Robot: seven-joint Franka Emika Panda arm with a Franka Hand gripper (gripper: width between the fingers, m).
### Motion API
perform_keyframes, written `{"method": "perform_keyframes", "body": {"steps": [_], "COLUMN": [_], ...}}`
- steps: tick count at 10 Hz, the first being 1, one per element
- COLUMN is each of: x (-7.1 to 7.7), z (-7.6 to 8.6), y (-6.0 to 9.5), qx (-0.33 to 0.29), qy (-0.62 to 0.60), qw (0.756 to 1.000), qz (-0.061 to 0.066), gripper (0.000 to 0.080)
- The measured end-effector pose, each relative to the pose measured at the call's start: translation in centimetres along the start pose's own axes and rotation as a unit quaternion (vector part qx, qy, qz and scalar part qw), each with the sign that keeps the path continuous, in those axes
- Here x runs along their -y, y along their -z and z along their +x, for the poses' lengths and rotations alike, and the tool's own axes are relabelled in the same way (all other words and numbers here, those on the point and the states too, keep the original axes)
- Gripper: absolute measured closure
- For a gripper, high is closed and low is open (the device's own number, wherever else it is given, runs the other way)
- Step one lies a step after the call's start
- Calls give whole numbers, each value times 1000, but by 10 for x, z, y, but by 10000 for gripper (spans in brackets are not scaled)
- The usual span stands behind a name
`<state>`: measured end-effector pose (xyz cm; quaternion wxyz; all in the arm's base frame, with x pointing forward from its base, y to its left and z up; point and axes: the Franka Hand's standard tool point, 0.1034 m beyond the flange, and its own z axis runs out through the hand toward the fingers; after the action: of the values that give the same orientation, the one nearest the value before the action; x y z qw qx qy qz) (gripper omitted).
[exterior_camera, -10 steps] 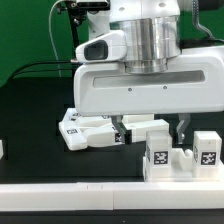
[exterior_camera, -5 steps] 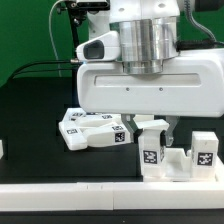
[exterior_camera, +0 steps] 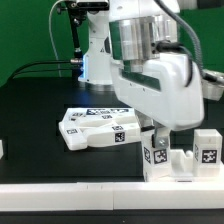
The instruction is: Assemble chair
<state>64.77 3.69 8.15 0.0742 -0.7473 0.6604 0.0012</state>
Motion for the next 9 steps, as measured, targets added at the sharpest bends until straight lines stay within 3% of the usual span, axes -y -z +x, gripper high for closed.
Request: {"method": "perform_keyframes", "body": {"steps": [4,5,6,7,8,9], "x": [-1,-1,1,3,3,2], "z": [-3,-3,-2,-3,-7,-6], "y": [-2,-2,-1,0,0,0], "qx": [-1,-1,0,2,6,5], "qy": [-55,-35,58,156,238,240], "qw": [998,999,998,988,971,971], "qz": [-1,-1,-3,-1,-2,-2], "gripper": [517,337,216,216,164,154]}}
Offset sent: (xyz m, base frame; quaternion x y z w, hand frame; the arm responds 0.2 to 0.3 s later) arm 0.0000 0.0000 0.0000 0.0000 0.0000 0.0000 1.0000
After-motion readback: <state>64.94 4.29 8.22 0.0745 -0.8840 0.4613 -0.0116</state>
